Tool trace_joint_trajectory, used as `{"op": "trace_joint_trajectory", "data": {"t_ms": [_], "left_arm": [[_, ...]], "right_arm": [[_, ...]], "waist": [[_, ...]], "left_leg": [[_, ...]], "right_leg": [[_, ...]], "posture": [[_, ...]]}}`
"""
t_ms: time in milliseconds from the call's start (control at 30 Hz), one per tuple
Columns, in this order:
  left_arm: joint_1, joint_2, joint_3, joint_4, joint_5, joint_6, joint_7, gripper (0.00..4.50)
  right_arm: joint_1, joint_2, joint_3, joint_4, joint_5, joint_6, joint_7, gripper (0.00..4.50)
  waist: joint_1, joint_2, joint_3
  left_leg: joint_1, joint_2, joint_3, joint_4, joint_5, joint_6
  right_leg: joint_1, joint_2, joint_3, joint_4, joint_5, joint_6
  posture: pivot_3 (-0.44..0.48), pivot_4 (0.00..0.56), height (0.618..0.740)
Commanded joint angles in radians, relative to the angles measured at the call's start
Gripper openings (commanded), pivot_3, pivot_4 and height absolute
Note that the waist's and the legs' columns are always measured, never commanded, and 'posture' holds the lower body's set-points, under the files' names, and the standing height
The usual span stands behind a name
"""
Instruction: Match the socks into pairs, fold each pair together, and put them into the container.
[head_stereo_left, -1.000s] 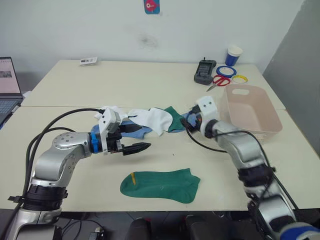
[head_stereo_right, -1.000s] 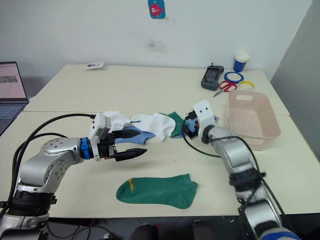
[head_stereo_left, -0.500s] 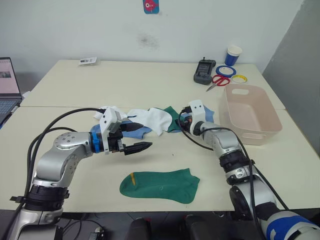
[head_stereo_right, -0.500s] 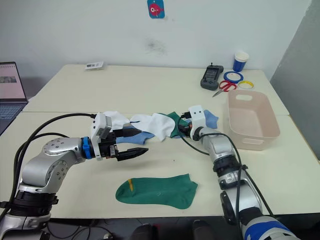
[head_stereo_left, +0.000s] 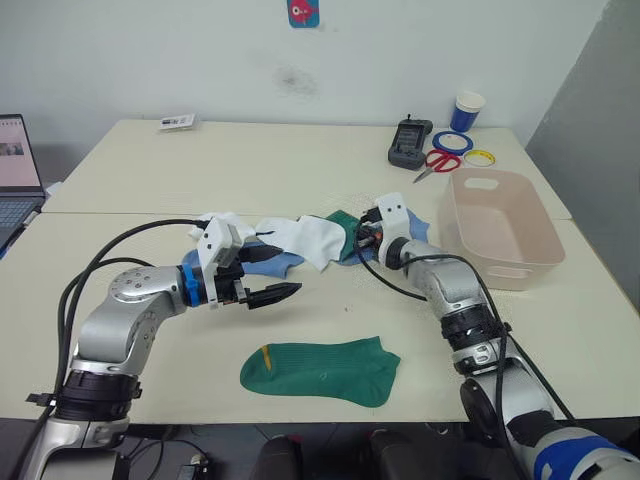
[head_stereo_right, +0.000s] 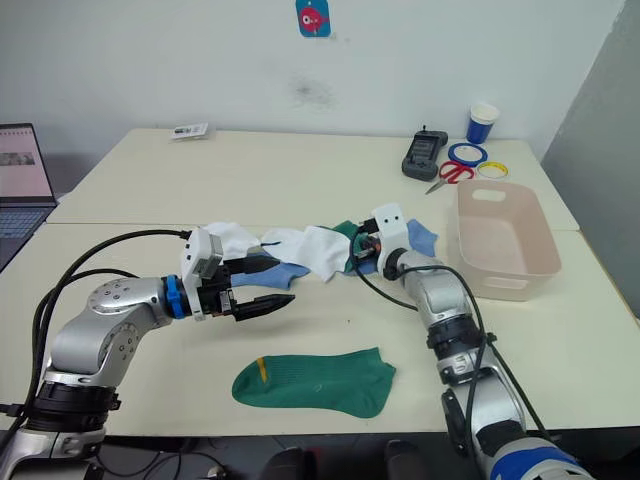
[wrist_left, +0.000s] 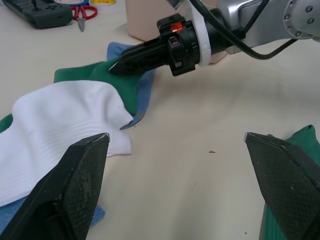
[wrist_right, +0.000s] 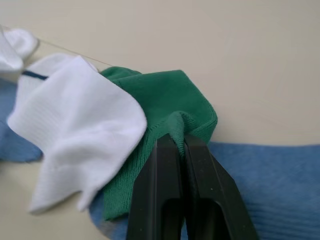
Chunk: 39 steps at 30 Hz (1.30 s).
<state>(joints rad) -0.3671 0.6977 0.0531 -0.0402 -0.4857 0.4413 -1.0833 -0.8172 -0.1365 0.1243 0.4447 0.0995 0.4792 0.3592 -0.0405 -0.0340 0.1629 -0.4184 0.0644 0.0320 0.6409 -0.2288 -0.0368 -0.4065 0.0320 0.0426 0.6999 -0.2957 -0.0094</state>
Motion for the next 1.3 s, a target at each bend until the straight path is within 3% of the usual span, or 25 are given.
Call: {"op": "trace_joint_trajectory", "data": {"t_ms": [33,200,400,533,800,1000,1100,1300], "left_arm": [[-0.013,-0.003,0.009,-0.006,0.005,-0.033,-0.004,4.5],[-0.011,-0.002,0.013,-0.002,0.008,-0.043,-0.001,4.5],[-0.017,0.007,0.017,0.011,0.011,-0.049,0.0,4.5],[-0.021,0.036,0.024,0.035,0.026,-0.063,-0.022,4.5],[-0.005,0.095,0.042,0.056,0.041,-0.069,-0.054,4.5],[0.042,0.166,0.05,0.115,0.071,-0.139,-0.125,4.5],[0.064,0.184,0.04,0.138,0.092,-0.201,-0.166,4.5],[0.081,0.153,0.021,0.122,0.104,-0.242,-0.172,4.5]], "right_arm": [[-0.062,-0.05,0.024,-0.068,-0.051,-0.073,0.035,0.03],[-0.089,-0.124,0.033,-0.159,-0.085,-0.074,0.078,0.03],[-0.073,-0.183,0.025,-0.427,-0.016,0.05,0.195,0.03],[-0.035,-0.185,0.023,-0.63,0.094,0.177,0.272,0.03],[0.013,-0.15,0.025,-0.862,0.248,0.327,0.293,0.03],[0.051,-0.15,0.062,-0.868,0.266,0.326,0.293,0.03],[0.153,-0.239,0.127,-0.816,0.198,0.284,0.316,0.03],[0.297,-0.372,0.136,-0.775,0.159,0.312,0.322,0.03]], "waist": [[0.0,0.0,0.0],[0.0,0.001,0.0],[0.0,0.002,0.001],[0.002,0.002,0.001],[0.004,0.002,0.001],[0.003,0.002,0.001],[0.008,0.002,0.001],[0.013,0.001,0.003]], "left_leg": [[0.0,0.0,0.0,0.0,0.0,0.0],[0.0,0.0,0.0,0.0,0.0,0.0],[0.0,0.0,0.0,0.0,0.0,0.0],[0.0,0.001,-0.001,0.0,0.0,0.0],[0.0,0.001,-0.001,0.0,0.0,0.0],[0.0,0.001,-0.001,0.0,0.0,0.0],[0.0,0.002,0.0,0.0,0.0,0.0],[-0.002,-0.001,0.001,0.002,0.0,0.0]], "right_leg": [[0.0,0.0,0.0,0.0,0.0,0.0],[0.0,0.0,0.0,0.0,0.0,0.0],[-0.001,0.0,0.0,0.0,0.0,0.0],[-0.001,0.0,-0.001,0.0,0.0,0.0],[0.0,-0.001,-0.001,0.0,-0.002,0.004],[0.0,0.0,-0.001,0.0,-0.003,0.004],[0.0,-0.001,-0.001,0.0,-0.003,0.004],[-0.001,-0.005,-0.001,-0.001,-0.003,0.004]], "posture": [[0.0,0.15,0.732],[0.0,0.15,0.732],[0.0,0.15,0.732],[0.0,0.15,0.732],[0.0,0.15,0.732],[0.0,0.15,0.732],[0.0,0.15,0.732],[0.0,0.15,0.732]]}}
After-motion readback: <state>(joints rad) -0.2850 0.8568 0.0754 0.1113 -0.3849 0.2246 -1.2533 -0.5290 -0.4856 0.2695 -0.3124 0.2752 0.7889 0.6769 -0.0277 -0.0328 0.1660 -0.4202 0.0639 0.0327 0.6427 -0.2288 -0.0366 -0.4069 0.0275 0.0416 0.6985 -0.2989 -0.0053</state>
